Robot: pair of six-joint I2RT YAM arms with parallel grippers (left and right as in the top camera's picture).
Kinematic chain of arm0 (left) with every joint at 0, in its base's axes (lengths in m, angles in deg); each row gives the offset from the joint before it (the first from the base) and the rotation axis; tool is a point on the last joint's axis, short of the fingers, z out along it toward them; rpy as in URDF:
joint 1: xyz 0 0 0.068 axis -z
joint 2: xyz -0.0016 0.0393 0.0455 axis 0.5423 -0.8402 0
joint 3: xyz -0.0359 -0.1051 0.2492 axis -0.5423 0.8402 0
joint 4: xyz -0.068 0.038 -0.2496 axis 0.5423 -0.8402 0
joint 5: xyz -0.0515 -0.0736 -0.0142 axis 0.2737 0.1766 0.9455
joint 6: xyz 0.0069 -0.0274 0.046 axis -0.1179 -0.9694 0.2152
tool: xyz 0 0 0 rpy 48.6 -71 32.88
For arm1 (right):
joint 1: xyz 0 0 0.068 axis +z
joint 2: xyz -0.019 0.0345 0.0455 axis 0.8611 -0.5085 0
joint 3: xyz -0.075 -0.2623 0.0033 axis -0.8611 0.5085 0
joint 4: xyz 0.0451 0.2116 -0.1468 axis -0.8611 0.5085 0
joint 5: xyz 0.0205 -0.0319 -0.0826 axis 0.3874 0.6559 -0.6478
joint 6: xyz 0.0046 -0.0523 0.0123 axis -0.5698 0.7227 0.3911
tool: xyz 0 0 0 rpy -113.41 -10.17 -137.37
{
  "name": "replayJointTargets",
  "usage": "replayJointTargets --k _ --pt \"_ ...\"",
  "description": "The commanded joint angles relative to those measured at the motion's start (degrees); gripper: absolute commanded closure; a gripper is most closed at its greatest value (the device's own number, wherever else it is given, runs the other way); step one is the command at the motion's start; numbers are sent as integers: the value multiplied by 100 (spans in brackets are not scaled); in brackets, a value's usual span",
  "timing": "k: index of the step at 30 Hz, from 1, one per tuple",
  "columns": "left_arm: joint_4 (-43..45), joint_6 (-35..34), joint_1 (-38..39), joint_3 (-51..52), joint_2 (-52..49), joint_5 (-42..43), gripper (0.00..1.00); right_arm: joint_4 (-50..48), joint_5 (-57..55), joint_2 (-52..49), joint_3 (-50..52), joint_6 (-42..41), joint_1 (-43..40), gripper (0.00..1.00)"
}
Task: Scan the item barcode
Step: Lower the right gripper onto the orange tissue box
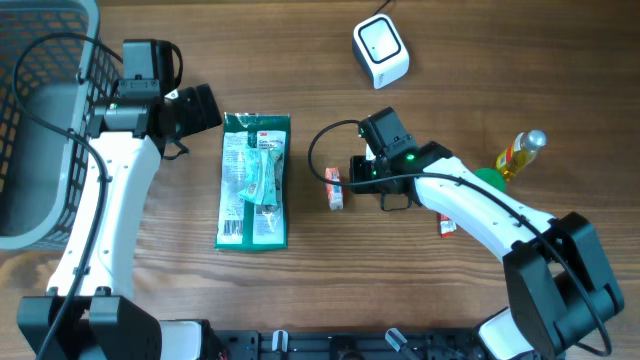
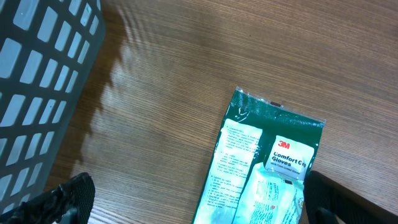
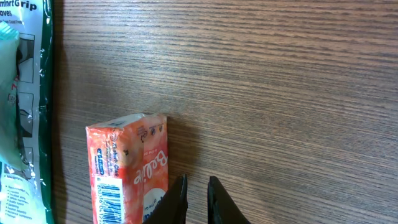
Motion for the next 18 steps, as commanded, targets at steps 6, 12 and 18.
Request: replayJointTargets --k 6,12,18 --pt "11 -50 -33 -31 -11 -31 0 -31 -118 -66 24 -44 13 88" --pt "11 -50 -33 -31 -11 -31 0 -28 -111 -66 24 -46 13 96" --pt "11 -50 -33 -31 -11 -31 0 -31 -98 -66 24 -46 13 96"
